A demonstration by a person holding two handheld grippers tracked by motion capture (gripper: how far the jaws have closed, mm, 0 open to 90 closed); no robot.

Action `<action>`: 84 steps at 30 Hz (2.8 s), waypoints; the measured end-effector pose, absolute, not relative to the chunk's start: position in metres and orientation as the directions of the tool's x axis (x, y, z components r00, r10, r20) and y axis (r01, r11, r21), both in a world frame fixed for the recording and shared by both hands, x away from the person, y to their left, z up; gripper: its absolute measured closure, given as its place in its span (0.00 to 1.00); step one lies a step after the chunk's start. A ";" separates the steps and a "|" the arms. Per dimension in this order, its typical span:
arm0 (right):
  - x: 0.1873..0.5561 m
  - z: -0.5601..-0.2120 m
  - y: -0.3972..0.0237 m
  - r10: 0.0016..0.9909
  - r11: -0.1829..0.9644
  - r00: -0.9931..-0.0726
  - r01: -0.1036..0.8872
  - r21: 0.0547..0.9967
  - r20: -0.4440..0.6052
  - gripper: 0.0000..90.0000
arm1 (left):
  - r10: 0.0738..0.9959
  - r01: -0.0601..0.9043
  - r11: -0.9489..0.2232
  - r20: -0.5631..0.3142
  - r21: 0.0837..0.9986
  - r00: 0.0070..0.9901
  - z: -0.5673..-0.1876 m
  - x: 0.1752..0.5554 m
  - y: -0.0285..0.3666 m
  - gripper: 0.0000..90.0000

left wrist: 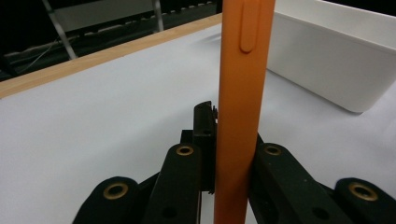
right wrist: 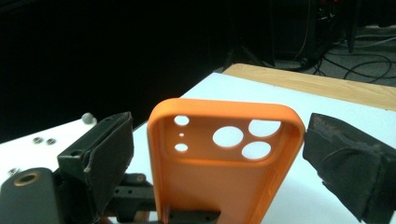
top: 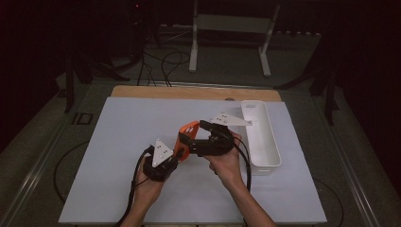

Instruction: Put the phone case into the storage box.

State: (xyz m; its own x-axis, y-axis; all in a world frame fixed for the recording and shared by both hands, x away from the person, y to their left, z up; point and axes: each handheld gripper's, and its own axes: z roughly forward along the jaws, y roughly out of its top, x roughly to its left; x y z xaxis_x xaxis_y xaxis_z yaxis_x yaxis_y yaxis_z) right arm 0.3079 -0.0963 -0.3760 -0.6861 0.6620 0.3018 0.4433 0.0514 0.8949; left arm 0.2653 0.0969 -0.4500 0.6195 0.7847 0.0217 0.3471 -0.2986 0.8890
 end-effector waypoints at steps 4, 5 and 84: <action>0.310 -0.377 -0.094 0.673 0.039 -0.669 0.457 0.889 0.314 0.14 | 0.786 0.347 -0.294 0.019 0.891 0.618 -0.450 0.264 0.095 0.95; 0.310 -0.377 -0.094 0.673 0.039 -0.669 0.457 0.889 0.314 0.14 | 0.786 0.347 -0.294 0.019 0.891 0.618 -0.450 0.264 0.095 0.95; 0.311 -0.374 -0.098 0.697 0.032 -0.652 0.444 0.895 0.298 0.18 | 0.803 0.344 -0.179 -0.065 0.922 0.592 -0.440 0.260 0.127 0.08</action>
State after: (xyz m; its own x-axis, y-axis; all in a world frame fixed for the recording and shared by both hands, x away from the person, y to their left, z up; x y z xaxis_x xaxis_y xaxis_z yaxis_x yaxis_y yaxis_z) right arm 0.3112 -0.0981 -0.3739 -0.6519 0.6971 0.2984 0.4444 0.0324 0.8952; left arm 0.2603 0.1270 -0.4403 0.5924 0.8030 -0.0654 0.3437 -0.1785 0.9220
